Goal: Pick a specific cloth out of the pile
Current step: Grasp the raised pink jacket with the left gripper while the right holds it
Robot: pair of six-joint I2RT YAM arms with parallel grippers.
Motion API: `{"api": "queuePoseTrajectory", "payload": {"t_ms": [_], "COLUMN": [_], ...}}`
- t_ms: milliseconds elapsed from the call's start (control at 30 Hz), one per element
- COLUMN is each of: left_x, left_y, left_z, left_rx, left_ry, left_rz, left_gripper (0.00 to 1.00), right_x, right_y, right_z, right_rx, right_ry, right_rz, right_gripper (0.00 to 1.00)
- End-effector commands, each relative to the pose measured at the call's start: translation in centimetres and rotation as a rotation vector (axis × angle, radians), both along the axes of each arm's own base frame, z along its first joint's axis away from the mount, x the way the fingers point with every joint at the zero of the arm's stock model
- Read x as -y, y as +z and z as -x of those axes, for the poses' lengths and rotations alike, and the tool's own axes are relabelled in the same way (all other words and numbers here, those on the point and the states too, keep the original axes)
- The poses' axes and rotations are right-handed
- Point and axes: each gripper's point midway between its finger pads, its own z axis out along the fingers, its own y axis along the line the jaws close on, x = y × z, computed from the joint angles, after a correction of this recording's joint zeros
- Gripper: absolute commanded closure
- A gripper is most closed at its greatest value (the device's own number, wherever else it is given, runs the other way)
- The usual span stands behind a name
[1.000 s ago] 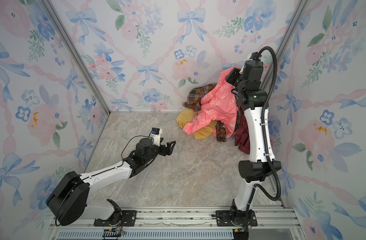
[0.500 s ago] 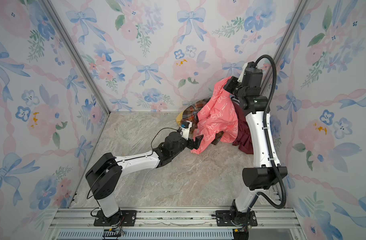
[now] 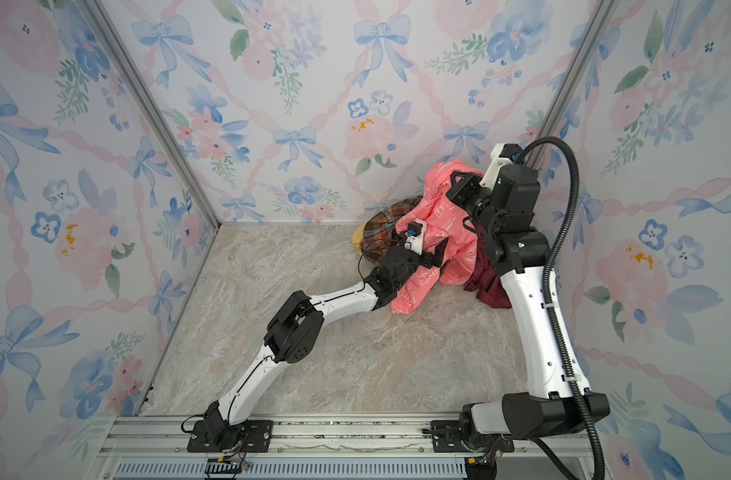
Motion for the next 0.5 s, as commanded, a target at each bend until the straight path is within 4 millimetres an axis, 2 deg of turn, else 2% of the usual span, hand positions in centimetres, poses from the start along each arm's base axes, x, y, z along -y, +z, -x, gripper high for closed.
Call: {"api": "queuePoseTrajectory", "payload": {"t_ms": [0,33,67,167,300,467], "left_x": [-1.3,-1.4,-1.6,-2.3,-3.5,-4.0], "left_y": [3.4,4.1,4.7,6.3,8.4,12.1], "left_z": [-0.7,-0.7,-1.0,-1.4,-0.4,1.7], "left_rx": [0.114,0.129,0.134,0.136,0.154,0.181], "left_ry": [0.072,0.070,0.063,0.021,0.018,-0.017], "left_rz": [0.139,0.167,0.197,0.266,0.308,0.353], "left_gripper": [0.18,0.29,0.50,1.00,1.00,1.00], "right_x": [-0.8,-0.7,-0.4,1.0,3.2,4.4], "right_y": [1.5,0.7,-0.4,-3.1,-6.5,-11.4], "right_z": [2.2,2.4,2.5,2.6,2.1,1.3], "right_rx": [0.094,0.078,0.052,0.000,-0.076,-0.194], "right_ry": [0.044,0.041,0.028,-0.016,-0.061,-0.074], "right_rz": [-0.011,0.000,0.005,0.063,0.069,0.080], "right_gripper": [1.00,1.00,1.00,1.00,1.00,1.00]}}
